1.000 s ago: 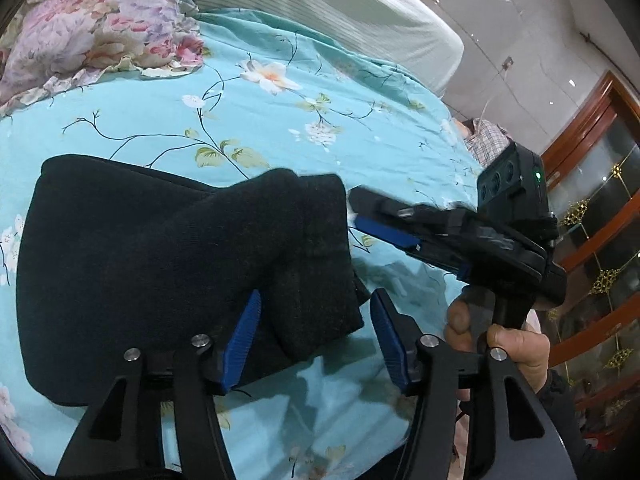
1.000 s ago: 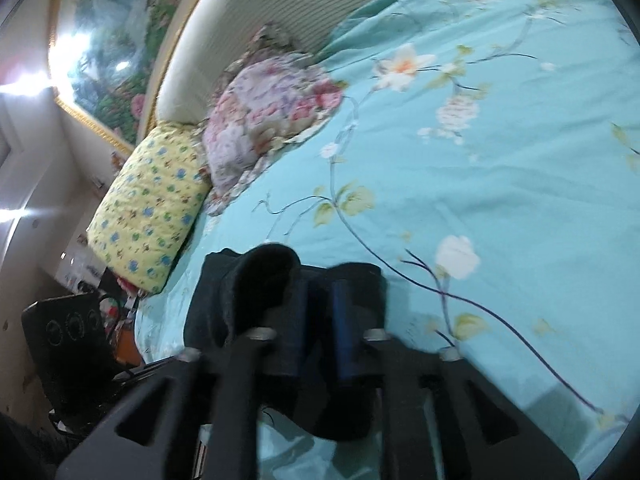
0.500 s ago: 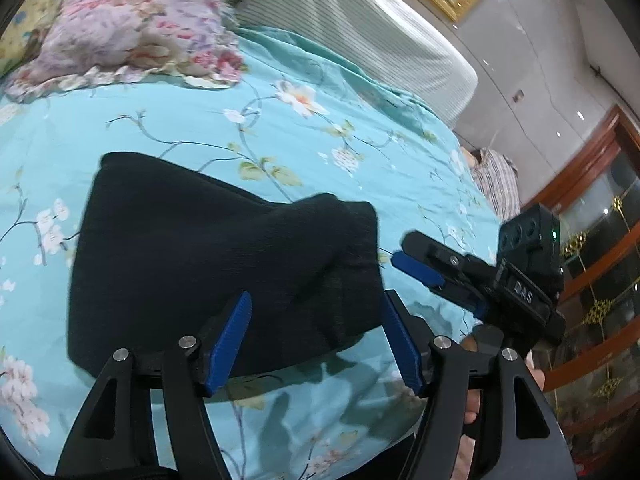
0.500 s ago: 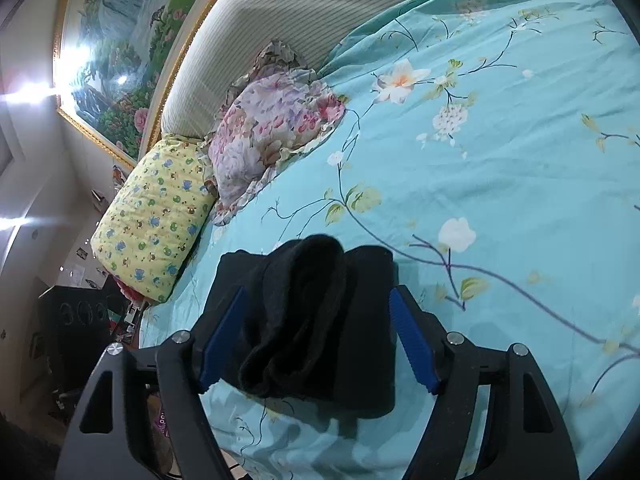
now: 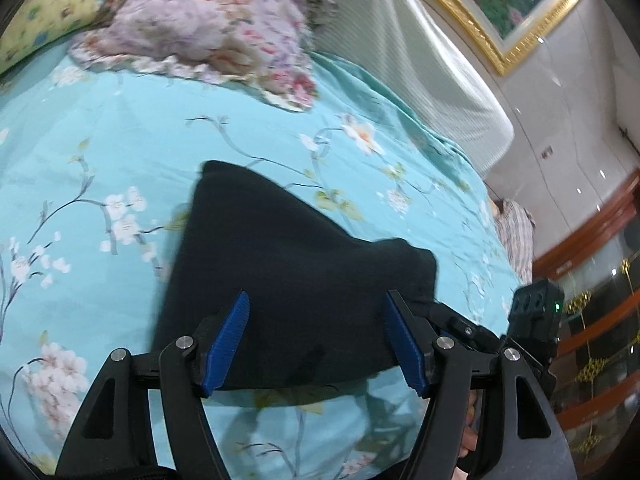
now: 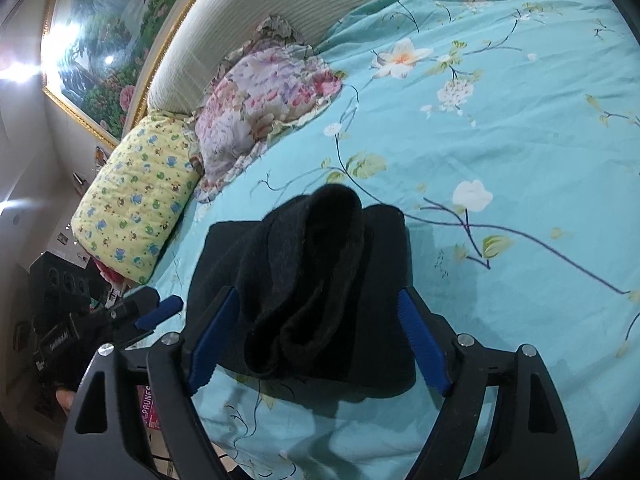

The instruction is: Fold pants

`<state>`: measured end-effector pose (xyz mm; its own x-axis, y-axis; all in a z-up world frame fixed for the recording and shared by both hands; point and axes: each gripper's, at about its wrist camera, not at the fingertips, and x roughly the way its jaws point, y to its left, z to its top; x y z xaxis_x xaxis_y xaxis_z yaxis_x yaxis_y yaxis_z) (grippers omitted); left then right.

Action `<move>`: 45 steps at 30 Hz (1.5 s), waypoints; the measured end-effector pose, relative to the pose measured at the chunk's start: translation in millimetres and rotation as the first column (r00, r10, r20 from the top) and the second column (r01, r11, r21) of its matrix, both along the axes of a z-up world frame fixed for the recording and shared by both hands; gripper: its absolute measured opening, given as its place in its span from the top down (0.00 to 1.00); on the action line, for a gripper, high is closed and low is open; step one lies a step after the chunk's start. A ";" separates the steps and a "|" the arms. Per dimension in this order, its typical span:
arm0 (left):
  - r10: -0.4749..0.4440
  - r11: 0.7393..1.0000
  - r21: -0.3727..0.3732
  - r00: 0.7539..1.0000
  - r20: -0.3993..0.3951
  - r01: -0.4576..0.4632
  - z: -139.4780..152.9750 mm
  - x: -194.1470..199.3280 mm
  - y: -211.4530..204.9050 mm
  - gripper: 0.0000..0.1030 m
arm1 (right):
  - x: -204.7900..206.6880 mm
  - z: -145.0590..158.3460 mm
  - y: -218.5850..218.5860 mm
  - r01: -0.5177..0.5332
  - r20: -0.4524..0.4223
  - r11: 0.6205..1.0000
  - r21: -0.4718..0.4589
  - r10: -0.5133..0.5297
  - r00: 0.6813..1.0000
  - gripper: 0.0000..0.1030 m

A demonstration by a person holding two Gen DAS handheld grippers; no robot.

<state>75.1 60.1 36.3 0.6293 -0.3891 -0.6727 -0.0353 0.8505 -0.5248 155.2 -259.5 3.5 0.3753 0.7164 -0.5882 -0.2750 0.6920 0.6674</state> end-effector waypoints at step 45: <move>0.061 0.997 -0.047 0.988 -0.143 -0.069 -74.9 54.1 42.0 0.25 | 9.8 -32.3 17.0 -0.013 -0.072 0.999 -0.051 0.009 0.997 0.31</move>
<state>129.2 102.1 -38.6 0.5544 -0.3869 -0.7368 -0.1667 0.8158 -0.5538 165.0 -242.5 -28.8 0.3228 0.6884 -0.6496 -0.2354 0.7231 0.6493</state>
